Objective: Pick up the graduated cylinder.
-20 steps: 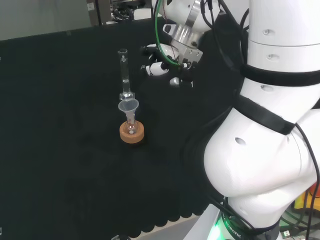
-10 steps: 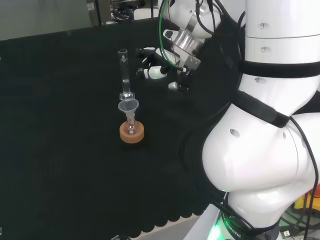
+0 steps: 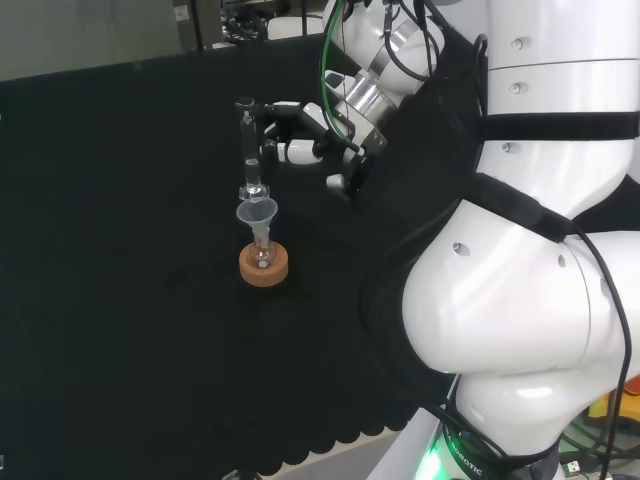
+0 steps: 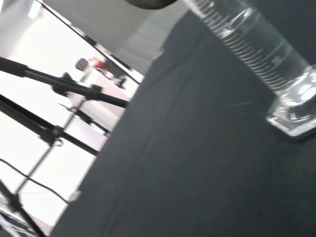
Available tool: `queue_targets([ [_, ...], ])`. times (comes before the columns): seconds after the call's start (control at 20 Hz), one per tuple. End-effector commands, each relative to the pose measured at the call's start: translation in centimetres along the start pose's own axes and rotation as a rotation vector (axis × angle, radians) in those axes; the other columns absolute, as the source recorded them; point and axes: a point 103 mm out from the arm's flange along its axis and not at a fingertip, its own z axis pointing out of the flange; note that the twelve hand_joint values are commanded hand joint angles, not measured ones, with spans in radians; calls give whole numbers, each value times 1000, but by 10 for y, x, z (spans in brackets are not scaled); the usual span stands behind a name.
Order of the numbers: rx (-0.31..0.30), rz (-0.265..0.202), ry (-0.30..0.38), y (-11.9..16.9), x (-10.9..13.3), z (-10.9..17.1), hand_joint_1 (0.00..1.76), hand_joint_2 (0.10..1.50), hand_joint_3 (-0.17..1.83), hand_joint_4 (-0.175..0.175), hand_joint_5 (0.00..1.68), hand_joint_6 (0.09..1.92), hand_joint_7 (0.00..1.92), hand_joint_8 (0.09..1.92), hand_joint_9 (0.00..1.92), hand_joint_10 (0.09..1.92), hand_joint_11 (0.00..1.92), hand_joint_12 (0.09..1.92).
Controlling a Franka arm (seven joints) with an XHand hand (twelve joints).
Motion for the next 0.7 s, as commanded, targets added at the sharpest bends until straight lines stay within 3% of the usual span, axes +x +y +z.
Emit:
queue_targets([
  [0.05, -30, -64, 84, 13, 5, 9, 1025, 998, -175, -33, 561, 87, 453, 611, 669, 529, 418, 1285],
  [0.7, -60, -95, 131, 23, -3, 25, 1066, 980, -175, -27, 587, 87, 512, 587, 750, 490, 464, 1263],
])
